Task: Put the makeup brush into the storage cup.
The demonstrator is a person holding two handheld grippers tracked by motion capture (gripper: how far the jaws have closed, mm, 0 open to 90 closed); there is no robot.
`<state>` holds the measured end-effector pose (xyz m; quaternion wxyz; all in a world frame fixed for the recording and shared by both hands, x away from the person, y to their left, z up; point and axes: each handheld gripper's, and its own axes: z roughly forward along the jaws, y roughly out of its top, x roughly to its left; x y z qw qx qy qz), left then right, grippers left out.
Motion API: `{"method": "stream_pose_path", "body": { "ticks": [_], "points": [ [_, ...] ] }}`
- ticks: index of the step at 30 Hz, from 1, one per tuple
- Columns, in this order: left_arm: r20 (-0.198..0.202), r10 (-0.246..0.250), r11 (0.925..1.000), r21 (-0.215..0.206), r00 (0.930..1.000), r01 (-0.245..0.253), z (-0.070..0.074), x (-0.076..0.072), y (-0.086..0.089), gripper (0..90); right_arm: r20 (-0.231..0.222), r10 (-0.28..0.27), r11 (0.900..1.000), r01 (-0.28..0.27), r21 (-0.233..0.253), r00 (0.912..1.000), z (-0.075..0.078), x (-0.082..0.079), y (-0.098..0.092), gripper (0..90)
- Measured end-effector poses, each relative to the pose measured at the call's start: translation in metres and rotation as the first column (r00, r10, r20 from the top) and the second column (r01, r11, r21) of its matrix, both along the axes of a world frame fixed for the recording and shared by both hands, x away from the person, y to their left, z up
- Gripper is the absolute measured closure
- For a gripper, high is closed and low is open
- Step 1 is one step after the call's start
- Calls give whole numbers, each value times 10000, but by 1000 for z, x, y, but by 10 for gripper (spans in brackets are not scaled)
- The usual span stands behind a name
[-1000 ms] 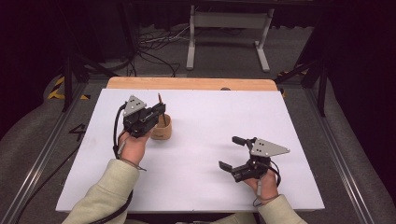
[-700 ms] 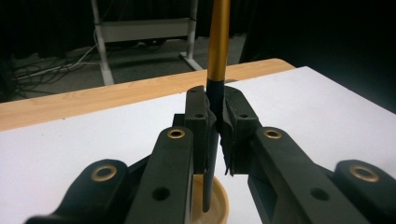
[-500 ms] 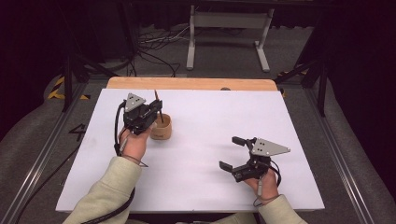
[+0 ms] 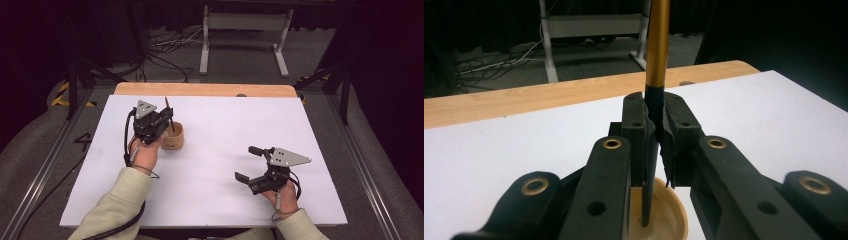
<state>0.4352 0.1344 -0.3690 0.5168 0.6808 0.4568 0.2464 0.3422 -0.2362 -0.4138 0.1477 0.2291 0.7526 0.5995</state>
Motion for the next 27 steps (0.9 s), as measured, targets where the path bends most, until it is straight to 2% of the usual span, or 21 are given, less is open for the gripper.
{"method": "stream_pose_path", "body": {
  "ticks": [16,27],
  "points": [
    [1,-221,9990,379,9998,220,-16,4,-2,818,-158,62,10000,-62,34,9999,-1,1,1,0],
    [-174,-277,9989,363,9995,283,-21,4,-2,819,-210,49,10000,-48,24,9998,-1,1,0,0]
  ]
}}
